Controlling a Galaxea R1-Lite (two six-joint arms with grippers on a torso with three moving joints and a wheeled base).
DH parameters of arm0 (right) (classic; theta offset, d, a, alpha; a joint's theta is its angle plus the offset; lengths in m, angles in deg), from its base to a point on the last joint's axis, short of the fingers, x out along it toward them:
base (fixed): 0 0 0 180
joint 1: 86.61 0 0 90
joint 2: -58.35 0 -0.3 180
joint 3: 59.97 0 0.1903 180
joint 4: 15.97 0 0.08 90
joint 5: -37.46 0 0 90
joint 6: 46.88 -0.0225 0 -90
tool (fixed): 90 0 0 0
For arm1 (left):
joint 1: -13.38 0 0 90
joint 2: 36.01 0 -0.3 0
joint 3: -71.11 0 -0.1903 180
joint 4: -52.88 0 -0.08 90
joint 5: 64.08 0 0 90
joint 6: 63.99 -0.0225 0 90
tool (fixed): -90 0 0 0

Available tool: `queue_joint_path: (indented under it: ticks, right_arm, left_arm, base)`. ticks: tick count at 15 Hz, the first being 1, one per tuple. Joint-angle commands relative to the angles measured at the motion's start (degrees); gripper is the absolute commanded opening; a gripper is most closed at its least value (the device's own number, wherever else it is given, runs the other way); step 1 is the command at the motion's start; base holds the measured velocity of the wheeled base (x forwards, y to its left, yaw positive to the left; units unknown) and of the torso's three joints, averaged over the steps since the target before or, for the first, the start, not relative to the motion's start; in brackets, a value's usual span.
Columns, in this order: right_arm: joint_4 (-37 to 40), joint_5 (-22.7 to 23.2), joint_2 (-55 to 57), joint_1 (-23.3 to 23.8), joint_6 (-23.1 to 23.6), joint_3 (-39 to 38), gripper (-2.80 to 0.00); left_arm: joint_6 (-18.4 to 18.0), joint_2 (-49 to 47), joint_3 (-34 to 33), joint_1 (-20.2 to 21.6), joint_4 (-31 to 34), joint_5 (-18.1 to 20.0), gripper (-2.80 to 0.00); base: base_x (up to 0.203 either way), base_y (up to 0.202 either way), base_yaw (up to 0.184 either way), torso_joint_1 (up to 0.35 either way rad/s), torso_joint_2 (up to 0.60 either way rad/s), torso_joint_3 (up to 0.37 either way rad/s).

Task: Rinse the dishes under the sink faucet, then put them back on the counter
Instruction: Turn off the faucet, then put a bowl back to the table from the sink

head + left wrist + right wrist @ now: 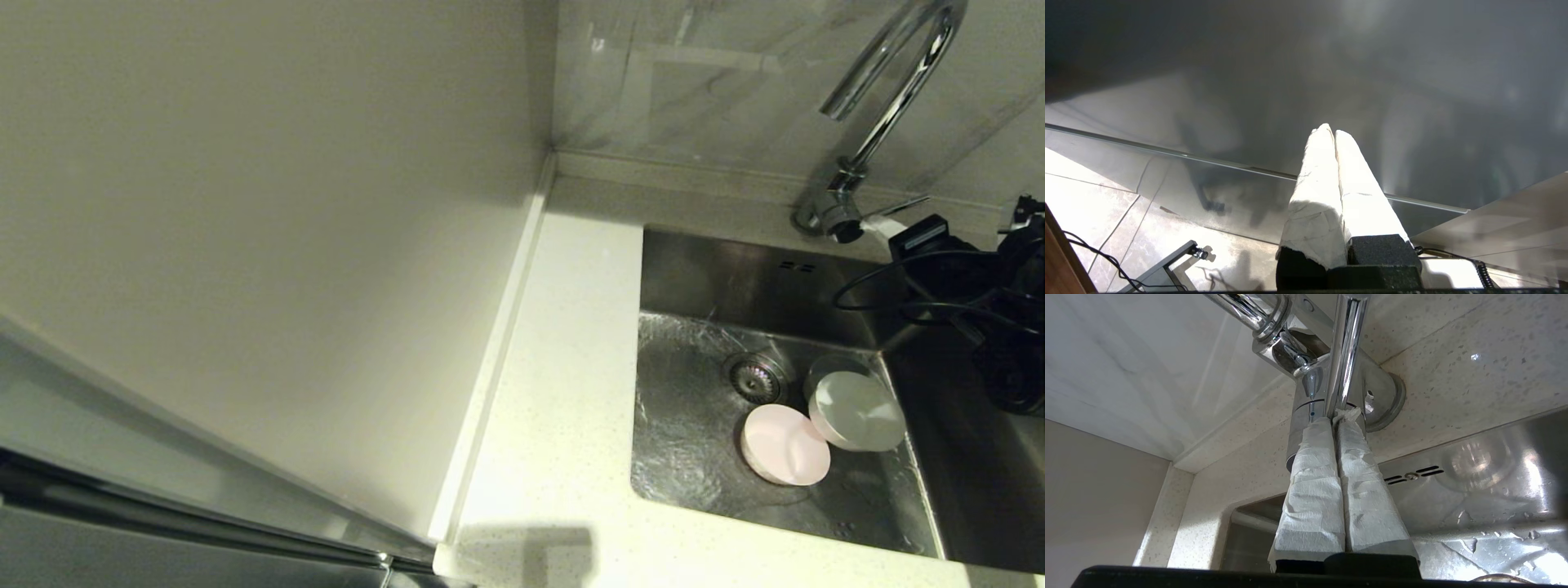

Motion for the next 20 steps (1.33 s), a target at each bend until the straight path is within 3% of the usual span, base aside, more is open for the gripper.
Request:
queue_joint_path:
  ticks: [1,5,10,11,16,20]
  right_arm:
    - [-0.6,-0.4,-0.6,0.7,-0.3,-0.2,-2.8]
    - [-0.7,0.0,-6.3,0.9,-0.2,-6.7,-2.8]
    - [0.3,-1.6,-17.1,-4.5,1.3,-15.5,-2.8]
    - [2.2,-1.8,-20.3,-5.1,3.6,-17.4,-2.8]
    - [22.2,-2.1,-40.1,-4.6,26.3,-28.9,-2.8]
    - [42.8,-2.8,-57.9,-3.7,33.2,-33.8,-2.8]
  left_arm:
    - [0.0,0.2,0.0,0.0,0.0,0.0,-2.8]
    - [0.0,0.2,0.0,0.0,0.0,0.0,-2.8]
    - [0.0,0.2,0.0,0.0,0.0,0.0,-2.8]
    - [0.0,0.2,0.0,0.0,0.0,0.0,-2.8]
    - [0.0,0.2,0.0,0.0,0.0,0.0,-2.8]
    - [0.0,0.2,0.0,0.0,0.0,0.0,-2.8]
  base:
    - [0.0,0.0,0.0,0.0,0.0,0.0]
    - [0.0,0.0,0.0,0.0,0.0,0.0]
    - [0.0,0.0,0.0,0.0,0.0,0.0]
    - [0.0,0.0,0.0,0.0,0.0,0.0]
    - [0.0,0.0,0.0,0.0,0.0,0.0]
    - [0.0,0.0,0.0,0.0,0.0,0.0]
